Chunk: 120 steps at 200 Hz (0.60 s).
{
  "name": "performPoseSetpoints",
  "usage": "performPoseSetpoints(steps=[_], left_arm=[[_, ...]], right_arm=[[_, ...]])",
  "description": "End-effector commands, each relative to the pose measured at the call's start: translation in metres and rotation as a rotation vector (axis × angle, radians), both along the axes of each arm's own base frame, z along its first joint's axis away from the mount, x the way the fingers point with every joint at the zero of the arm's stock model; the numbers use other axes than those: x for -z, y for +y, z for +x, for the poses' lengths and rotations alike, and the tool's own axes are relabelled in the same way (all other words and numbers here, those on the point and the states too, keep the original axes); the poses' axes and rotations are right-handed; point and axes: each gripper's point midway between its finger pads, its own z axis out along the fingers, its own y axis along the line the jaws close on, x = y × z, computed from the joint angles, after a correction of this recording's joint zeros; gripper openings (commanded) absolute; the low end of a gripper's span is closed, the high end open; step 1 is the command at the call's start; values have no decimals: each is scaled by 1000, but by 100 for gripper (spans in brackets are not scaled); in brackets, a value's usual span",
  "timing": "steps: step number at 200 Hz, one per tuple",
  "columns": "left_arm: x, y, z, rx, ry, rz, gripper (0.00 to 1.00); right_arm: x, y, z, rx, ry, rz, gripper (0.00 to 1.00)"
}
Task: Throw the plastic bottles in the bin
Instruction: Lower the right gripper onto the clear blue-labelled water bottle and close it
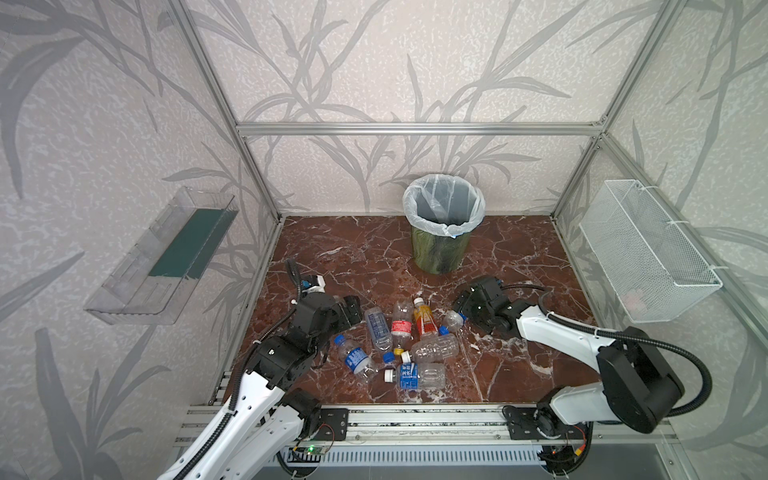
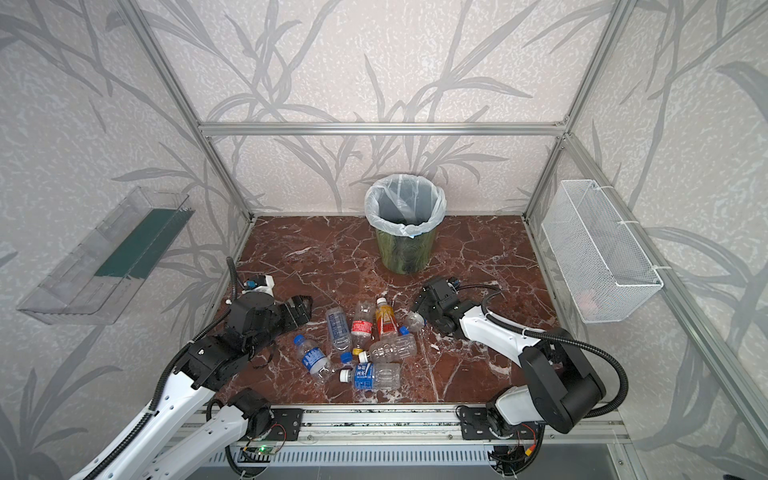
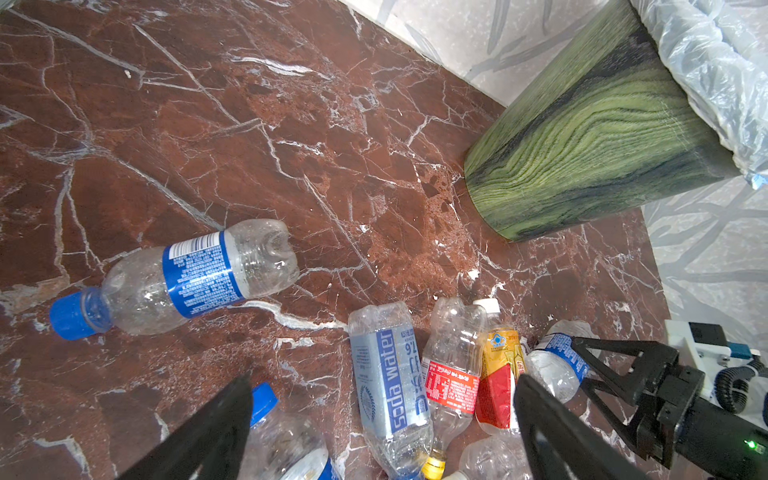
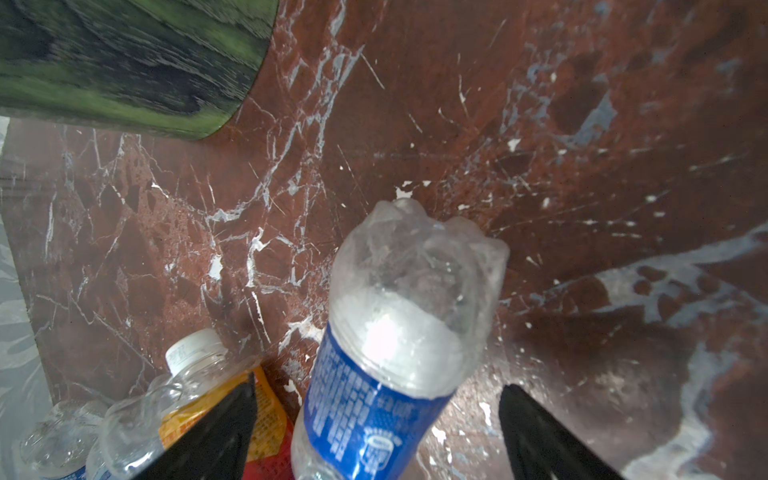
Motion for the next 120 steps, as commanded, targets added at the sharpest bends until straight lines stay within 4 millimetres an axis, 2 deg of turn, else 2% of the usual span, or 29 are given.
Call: performPoseSetpoints(steps=[1, 40, 68, 97, 120], left_arm=[[6, 5, -2, -22, 14, 7, 97], [3, 6, -5, -25, 14, 3, 97], [2, 8, -5, -29, 10, 5, 97], [1, 7, -6, -28, 11, 4, 97], [0, 7, -5, -27, 11, 4, 98]], right_arm=[[-2, 6, 14, 29, -17, 37, 90], [8, 4, 20, 56, 3, 55, 84], [13, -1, 23, 72, 4, 61, 72], [15, -16, 26, 109, -6, 74, 62], [12, -35, 27, 149, -20, 76, 59]])
